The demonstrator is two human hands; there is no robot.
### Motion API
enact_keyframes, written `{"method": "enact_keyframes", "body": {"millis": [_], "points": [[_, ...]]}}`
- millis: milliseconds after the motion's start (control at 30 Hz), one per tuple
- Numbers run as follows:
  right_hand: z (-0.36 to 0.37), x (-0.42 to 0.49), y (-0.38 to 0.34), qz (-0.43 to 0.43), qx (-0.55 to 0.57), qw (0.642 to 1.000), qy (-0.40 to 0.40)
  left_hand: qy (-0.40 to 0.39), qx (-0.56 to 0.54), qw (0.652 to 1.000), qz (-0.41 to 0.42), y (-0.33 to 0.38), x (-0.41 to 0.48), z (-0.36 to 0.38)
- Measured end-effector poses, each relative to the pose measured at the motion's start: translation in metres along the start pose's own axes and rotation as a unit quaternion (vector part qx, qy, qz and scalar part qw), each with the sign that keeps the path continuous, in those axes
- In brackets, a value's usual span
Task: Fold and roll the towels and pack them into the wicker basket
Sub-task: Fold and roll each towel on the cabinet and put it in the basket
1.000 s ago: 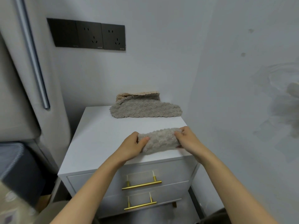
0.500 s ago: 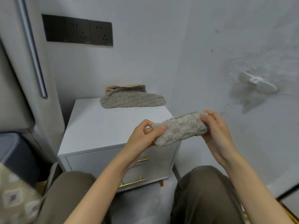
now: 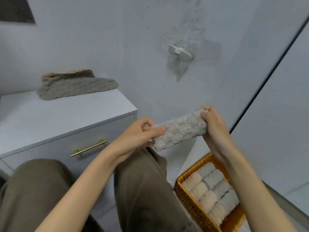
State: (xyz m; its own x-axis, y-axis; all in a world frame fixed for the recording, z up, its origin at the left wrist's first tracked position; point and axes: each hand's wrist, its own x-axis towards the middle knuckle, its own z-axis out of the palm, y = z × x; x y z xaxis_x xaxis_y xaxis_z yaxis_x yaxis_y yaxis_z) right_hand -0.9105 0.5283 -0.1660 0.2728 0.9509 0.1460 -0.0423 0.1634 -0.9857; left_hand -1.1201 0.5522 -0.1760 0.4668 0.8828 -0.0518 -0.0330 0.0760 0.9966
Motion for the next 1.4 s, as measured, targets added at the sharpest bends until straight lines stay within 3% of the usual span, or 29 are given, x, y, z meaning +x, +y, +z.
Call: {"method": "enact_keyframes", "body": {"millis": [200,333,533,767,1067,1200,1400], "points": [[-0.071,-0.023,0.027,0.05,0.083,0.991,0.094,-0.067,0.039,0.995,-0.064,-0.022,0.02,0.064],[-0.114,-0.035,0.049,0.083,0.186,0.966,0.161,-0.054,0.044,0.993,-0.094,-0.045,0.036,0.116],[-0.145,-0.059,0.089,0.191,0.276,0.926,0.174,-0.029,0.036,0.993,-0.109,-0.098,0.062,0.169],[-0.172,-0.065,0.142,0.251,0.258,0.904,0.23,-0.074,0.065,0.985,-0.14,-0.156,0.083,0.199],[-0.253,-0.03,0.247,0.318,0.238,0.852,0.341,-0.159,0.34,0.921,-0.107,-0.239,0.107,0.184],[-0.274,-0.018,0.296,0.366,0.174,0.824,0.395,-0.175,0.375,0.908,-0.071,-0.259,0.118,0.176],[-0.293,0.002,0.357,0.384,0.088,0.812,0.431,-0.187,0.395,0.897,-0.062,-0.288,0.134,0.171]]}}
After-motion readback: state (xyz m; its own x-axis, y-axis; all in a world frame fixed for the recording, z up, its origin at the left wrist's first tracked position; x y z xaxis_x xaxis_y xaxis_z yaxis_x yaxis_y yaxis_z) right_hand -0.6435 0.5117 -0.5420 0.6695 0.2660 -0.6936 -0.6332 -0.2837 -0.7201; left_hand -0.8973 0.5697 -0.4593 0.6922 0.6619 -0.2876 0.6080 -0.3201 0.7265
